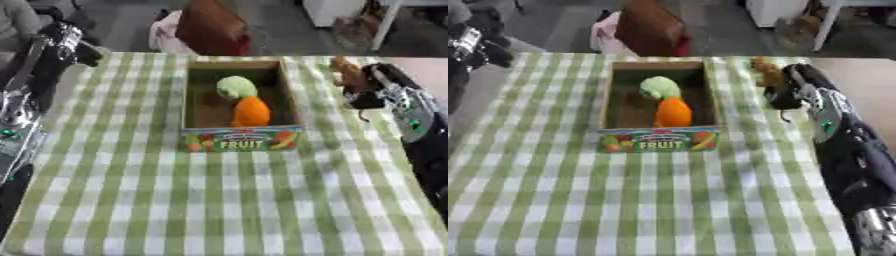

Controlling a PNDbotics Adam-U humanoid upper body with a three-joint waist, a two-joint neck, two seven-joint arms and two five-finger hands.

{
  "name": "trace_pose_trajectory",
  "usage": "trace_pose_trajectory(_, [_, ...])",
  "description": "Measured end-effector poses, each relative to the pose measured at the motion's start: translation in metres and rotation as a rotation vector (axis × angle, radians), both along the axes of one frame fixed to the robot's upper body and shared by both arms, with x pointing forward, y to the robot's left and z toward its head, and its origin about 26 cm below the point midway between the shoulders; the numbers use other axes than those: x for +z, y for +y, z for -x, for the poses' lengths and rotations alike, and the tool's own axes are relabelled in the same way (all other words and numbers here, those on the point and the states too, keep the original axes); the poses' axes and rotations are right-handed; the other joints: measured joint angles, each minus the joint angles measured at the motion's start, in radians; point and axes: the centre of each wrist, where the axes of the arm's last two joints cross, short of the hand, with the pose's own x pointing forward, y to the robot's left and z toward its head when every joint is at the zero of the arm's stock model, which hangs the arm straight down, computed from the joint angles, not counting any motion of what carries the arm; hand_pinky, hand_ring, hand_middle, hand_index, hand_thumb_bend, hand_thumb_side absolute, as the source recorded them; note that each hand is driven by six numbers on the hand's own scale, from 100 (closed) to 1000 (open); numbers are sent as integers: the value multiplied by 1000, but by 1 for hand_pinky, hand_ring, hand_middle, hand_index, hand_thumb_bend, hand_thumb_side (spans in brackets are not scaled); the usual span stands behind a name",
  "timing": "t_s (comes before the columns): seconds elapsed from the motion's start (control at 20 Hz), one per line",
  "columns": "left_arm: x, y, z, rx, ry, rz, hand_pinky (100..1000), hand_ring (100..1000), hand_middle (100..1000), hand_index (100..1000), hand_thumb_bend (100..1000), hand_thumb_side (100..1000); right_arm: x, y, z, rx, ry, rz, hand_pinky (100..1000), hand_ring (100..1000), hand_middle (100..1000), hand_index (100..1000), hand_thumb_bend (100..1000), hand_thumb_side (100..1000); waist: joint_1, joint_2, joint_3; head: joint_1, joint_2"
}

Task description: Pick up objects on the table and place them in the box.

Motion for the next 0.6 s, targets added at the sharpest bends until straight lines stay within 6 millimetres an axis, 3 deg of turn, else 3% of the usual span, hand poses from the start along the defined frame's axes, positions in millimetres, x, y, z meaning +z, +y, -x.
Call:
trace_pose_trajectory(0.3, [-1,1,1,-3,7,3,626,573,578,776,269,809,27,65,-1,197,-44,-11,561,462,498,618,100,239,0,-7,8,-5,0])
trace_pose_trajectory(0.6, [-1,-5,3,-34,6,17,627,571,576,774,278,807,21,132,11,341,-22,29,571,469,503,624,100,266,3,-7,30,-18,0])
